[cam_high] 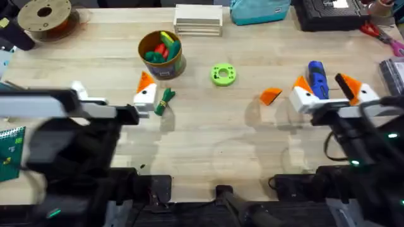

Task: Pick up the gripper from the table and insert it into the empty holder that is missing its gripper. Then pick up a screw, insert it into the mounting hole, and use the screwdriver to tighten it. Finally, clean up the table by picking up the vegetable and placing it into the bucket.

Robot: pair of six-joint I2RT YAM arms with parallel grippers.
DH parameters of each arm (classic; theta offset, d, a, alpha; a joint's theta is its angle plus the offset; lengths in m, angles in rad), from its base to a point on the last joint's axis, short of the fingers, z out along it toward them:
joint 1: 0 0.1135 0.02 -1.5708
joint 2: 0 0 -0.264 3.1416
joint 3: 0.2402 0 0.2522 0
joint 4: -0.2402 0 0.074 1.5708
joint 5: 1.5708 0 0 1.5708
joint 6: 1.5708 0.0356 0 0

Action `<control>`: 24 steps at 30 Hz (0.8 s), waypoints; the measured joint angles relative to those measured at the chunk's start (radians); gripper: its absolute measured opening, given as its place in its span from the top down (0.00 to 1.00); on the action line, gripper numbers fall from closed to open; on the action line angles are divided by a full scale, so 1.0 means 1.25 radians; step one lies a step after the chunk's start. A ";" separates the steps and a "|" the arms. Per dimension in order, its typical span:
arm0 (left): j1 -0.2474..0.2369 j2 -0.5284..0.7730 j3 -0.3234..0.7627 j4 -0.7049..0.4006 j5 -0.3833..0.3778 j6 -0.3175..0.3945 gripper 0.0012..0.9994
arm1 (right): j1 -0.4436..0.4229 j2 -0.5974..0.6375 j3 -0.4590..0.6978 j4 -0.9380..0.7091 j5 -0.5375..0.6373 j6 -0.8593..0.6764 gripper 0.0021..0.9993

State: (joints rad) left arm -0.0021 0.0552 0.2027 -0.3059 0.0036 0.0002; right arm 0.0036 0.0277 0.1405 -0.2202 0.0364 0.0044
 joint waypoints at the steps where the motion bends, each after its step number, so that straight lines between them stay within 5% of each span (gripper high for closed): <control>1: 0.000 0.026 0.058 -0.059 0.000 0.000 0.01 | 0.000 0.015 0.039 -0.045 0.001 0.000 0.05; 10: 0.000 0.371 0.529 -0.519 0.058 0.047 0.01 | 0.000 0.209 0.406 -0.352 0.003 0.000 0.05; 13: 0.000 0.522 0.646 -0.591 0.081 0.073 0.01 | 0.000 0.282 0.481 -0.371 0.003 0.000 0.05; 17: 0.000 0.580 0.659 -0.593 0.091 0.079 0.02 | 0.000 0.285 0.486 -0.370 0.003 0.000 0.05; 18: 0.000 0.587 0.659 -0.595 0.093 0.080 0.09 | 0.000 0.285 0.486 -0.371 0.003 0.000 0.05; 23: 0.000 0.599 0.659 -0.590 0.108 0.104 0.87 | 0.000 0.285 0.486 -0.372 0.003 0.000 0.05; 24: 0.000 0.598 0.659 -0.585 0.109 0.115 0.83 | 0.000 0.285 0.486 -0.372 0.003 0.000 0.05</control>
State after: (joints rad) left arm -0.0025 0.8032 1.0267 -1.0373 0.1404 0.1439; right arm 0.0036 0.3836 0.7475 -0.6850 0.0402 0.0044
